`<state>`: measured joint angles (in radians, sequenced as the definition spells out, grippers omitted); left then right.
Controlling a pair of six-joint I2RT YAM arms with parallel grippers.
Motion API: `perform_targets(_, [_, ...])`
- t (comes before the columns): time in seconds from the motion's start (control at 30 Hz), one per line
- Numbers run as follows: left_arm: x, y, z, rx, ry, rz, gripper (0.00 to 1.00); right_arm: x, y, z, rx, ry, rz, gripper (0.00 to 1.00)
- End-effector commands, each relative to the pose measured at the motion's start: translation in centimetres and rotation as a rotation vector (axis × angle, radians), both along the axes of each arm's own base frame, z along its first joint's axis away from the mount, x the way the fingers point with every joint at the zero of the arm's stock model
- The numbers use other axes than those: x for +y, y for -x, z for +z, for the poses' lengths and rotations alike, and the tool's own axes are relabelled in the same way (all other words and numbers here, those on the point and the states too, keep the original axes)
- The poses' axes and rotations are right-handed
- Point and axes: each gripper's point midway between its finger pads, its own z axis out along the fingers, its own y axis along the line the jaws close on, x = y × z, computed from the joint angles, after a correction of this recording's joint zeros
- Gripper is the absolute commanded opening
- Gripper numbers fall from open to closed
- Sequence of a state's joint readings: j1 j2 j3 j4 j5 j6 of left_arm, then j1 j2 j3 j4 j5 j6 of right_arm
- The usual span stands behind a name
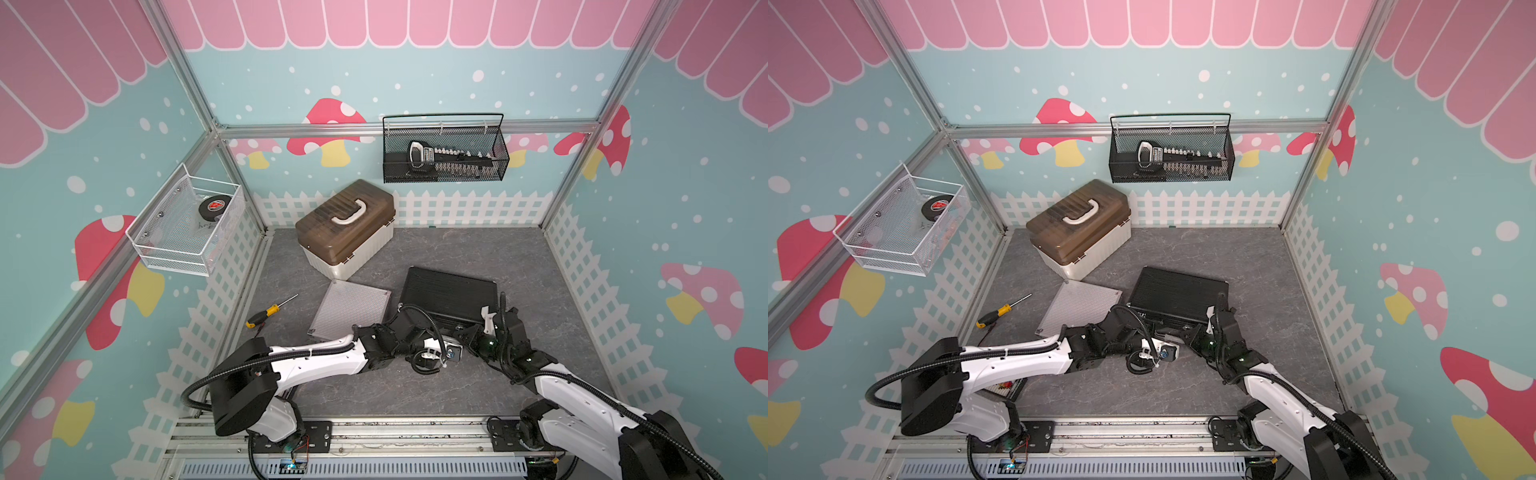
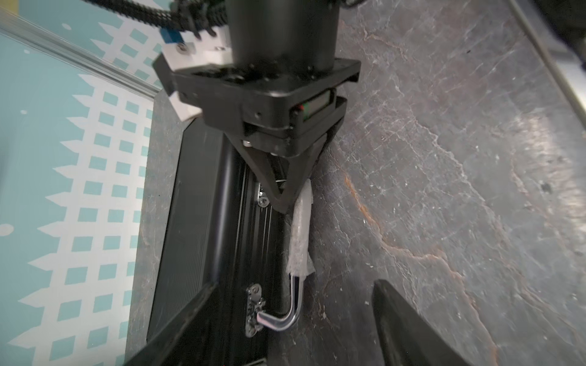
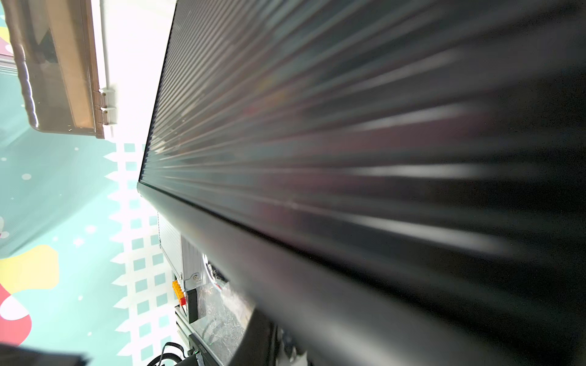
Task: Open the poker set cases
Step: Pick up the poker set case from the center of the board.
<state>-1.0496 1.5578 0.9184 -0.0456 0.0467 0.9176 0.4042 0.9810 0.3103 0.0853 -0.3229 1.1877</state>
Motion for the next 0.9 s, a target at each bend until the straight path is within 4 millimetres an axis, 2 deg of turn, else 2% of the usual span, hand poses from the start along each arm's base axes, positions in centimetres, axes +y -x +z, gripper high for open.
perform_targets(0.0, [-1.2,-1.3,-0.3,-0.114,-0.005,-0.021,0.72,0.3,-1.6,3.2,-0.089,-0.044,-0.009,0.00])
perform_targets(0.2, [-1.6,-2.8,-2.1,-0.182,-0.017,0.011,0.68,0.0,-1.6,3.6,-0.098,-0.056,-0.016,0.00])
perform_targets(0.3, [-1.9,-3.7,-2.2,-0.213,0.005,0.052,0.61,-0.1,-1.6,3.5,-0.094,-0.063,-0.017,0.00])
perform_targets(0.47, [-2.2,-5.5,-2.0,-0.294,0.049,0.126,0.59,-0.2,-1.6,3.7,-0.097,-0.070,-0.019,0.00])
perform_targets(0.6, [-2.1,-5.7,-2.9,-0.327,0.031,0.123,0.59,-0.2,-1.5,3.7,-0.097,-0.073,-0.020,0.00])
perform_targets(0.73, [-2.1,-5.9,-2.9,-0.359,0.046,0.132,0.58,-0.3,-1.6,3.8,-0.098,-0.076,-0.022,0.00])
perform_targets(0.87, [-2.3,-6.1,-2.6,-0.379,0.052,0.137,0.51,-0.3,-1.6,3.7,-0.096,-0.082,-0.020,0.00])
